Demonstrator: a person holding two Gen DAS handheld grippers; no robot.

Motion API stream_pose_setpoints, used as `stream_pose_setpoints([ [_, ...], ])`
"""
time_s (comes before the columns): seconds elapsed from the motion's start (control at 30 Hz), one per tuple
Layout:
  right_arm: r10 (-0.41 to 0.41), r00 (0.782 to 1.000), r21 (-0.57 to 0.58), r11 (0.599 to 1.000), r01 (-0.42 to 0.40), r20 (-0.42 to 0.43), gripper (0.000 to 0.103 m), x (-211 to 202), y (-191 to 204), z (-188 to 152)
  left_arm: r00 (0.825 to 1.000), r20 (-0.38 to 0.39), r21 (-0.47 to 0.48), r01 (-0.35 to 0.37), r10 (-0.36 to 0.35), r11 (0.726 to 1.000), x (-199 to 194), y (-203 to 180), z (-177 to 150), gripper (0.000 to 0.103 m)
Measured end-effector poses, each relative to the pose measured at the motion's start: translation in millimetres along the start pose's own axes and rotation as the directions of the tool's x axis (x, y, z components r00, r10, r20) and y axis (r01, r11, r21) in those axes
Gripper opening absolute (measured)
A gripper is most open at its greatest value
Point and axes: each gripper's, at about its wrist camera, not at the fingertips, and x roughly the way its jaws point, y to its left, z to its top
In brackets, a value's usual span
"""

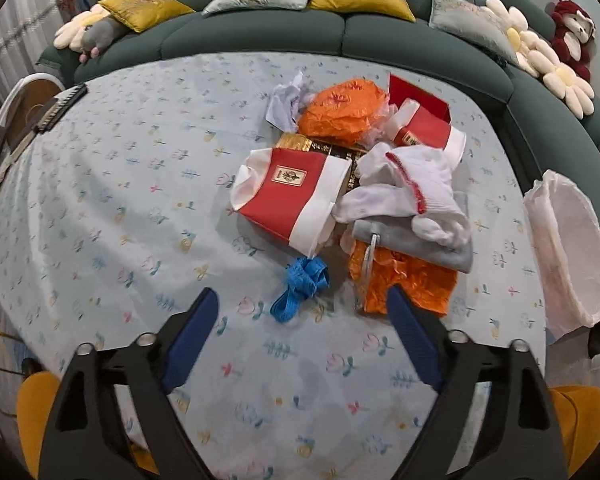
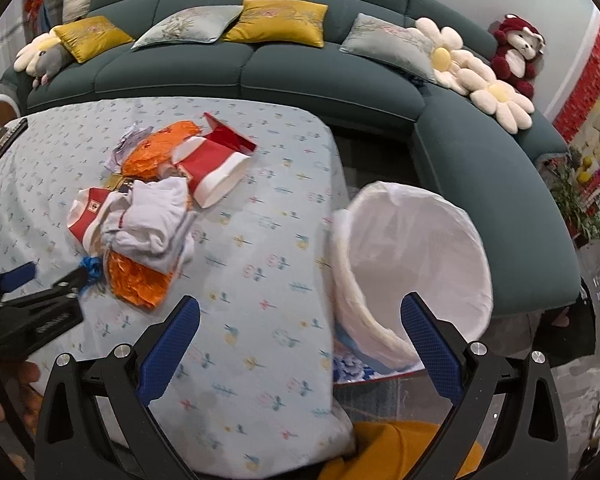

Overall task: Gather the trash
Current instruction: 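Grasp the blue twist tie with the left tool while the right tool grasps a white glove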

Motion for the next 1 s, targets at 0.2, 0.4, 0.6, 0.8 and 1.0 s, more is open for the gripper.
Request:
stream_pose_setpoints([
  [0.2,0.030,1.000,-0.017,0.999,-0.030,-0.009,0.096,15.1,21.5,13.9,0.998,-0.051,-0.004,0.032,-0.032,0.999,29.5,0.6,5.6,0.059],
  [0.4,0.077,0.997,-0.033,0.996,-0.078,-0.020,0.095,29.6,47.1,31.3,0.994,-0.089,-0.042,0.065,-0.068,0.997,42.7,7.5,6.6,0.025],
  [0.6,0.134,0.991,-0.062,0.989,-0.135,-0.022,0.087,41.9,79.7,46.3,0.991,-0.086,-0.070,0.100,-0.106,0.993,38.4,18.1,7.7,0.018],
  [0.8,0.177,0.984,-0.083,0.980,-0.180,-0.035,0.074,57.3,108.0,54.6,0.988,-0.082,-0.101,0.126,-0.134,0.987,32.1,26.1,8.8,0.017],
  [1.0,0.196,0.976,-0.107,0.973,-0.205,-0.089,0.051,85.3,126.2,52.0,0.987,-0.080,-0.112,0.127,-0.136,0.986,27.0,30.1,9.5,0.017],
])
